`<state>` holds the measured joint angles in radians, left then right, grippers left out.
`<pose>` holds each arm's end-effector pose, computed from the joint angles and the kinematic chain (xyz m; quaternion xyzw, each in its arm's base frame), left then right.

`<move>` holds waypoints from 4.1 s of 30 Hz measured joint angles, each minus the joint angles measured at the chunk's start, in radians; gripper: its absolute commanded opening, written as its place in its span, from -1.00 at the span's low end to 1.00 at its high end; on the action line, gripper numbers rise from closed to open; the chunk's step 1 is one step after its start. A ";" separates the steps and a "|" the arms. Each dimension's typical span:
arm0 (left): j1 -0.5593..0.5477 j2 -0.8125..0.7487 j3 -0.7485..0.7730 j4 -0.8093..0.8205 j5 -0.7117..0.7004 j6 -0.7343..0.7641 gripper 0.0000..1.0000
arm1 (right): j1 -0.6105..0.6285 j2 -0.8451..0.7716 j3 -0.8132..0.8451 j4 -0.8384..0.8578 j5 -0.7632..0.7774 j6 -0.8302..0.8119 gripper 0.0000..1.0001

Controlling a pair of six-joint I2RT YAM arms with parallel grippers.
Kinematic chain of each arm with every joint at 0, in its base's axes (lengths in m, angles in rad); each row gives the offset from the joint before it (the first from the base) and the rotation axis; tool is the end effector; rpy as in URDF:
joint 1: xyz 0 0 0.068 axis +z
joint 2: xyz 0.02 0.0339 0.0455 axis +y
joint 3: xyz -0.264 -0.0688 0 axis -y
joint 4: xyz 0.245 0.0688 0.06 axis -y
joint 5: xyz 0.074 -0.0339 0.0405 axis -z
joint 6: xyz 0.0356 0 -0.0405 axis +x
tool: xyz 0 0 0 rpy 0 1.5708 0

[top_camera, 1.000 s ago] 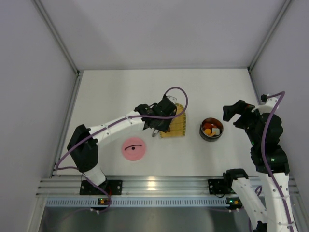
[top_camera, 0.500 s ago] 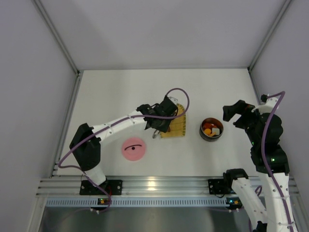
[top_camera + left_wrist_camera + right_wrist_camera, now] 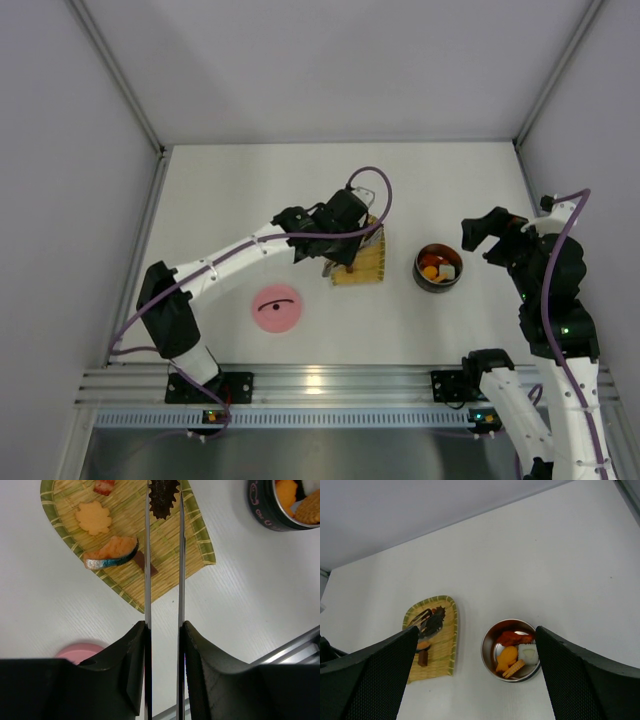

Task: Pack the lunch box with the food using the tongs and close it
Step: Pick up the fake food from the plate, then place the fake food in the packing box, then pick up the fake food from the plate.

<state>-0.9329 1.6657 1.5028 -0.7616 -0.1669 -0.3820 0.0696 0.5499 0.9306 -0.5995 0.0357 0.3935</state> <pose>0.2205 -0.2875 0.3087 0.2315 0.9165 -0.1308 0.2988 0.1069 0.0062 0.3744 0.1368 0.7680 0.1300 0.6121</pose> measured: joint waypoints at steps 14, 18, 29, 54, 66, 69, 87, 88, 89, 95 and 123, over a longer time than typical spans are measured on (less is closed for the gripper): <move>-0.088 0.011 0.106 0.019 0.148 0.014 -0.47 | 0.000 0.004 0.001 0.000 0.000 0.000 0.96; -0.107 0.047 0.161 0.046 0.183 0.015 -0.46 | 0.000 0.007 0.001 0.000 0.000 0.000 0.96; -0.121 0.150 0.200 0.064 0.204 0.015 -0.42 | 0.000 0.007 0.001 0.000 0.000 0.000 0.96; -0.121 0.196 0.201 0.113 0.209 0.016 -0.04 | 0.000 0.006 0.001 0.000 0.000 0.000 0.96; -0.084 0.026 0.158 0.105 -0.001 -0.024 -0.03 | 0.000 0.002 0.001 0.000 0.000 0.000 0.96; -0.022 -0.045 0.089 0.101 -0.056 -0.044 -0.02 | 0.000 0.000 0.001 0.000 0.000 0.000 0.96; 0.083 0.038 -0.041 0.089 -0.112 -0.052 -0.02 | 0.000 0.002 0.001 0.000 -0.004 0.000 0.96; 0.085 0.045 -0.041 0.089 -0.111 -0.052 -0.01 | 0.000 0.002 0.001 0.000 -0.003 0.000 0.96; 0.086 0.050 -0.041 0.088 -0.111 -0.052 -0.02 | 0.000 0.002 0.001 0.000 -0.003 0.000 0.96; 0.087 0.061 -0.042 0.089 -0.098 -0.042 -0.03 | 0.000 0.003 0.001 0.000 -0.004 0.000 0.96; 0.087 0.092 -0.072 0.096 -0.055 -0.034 -0.07 | 0.000 0.003 0.001 0.000 -0.003 0.000 0.96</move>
<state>-0.8459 1.7576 1.4307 -0.6655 -0.2214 -0.4160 0.0696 0.5533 0.9314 -0.5995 0.0322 0.3931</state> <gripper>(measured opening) 0.482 0.981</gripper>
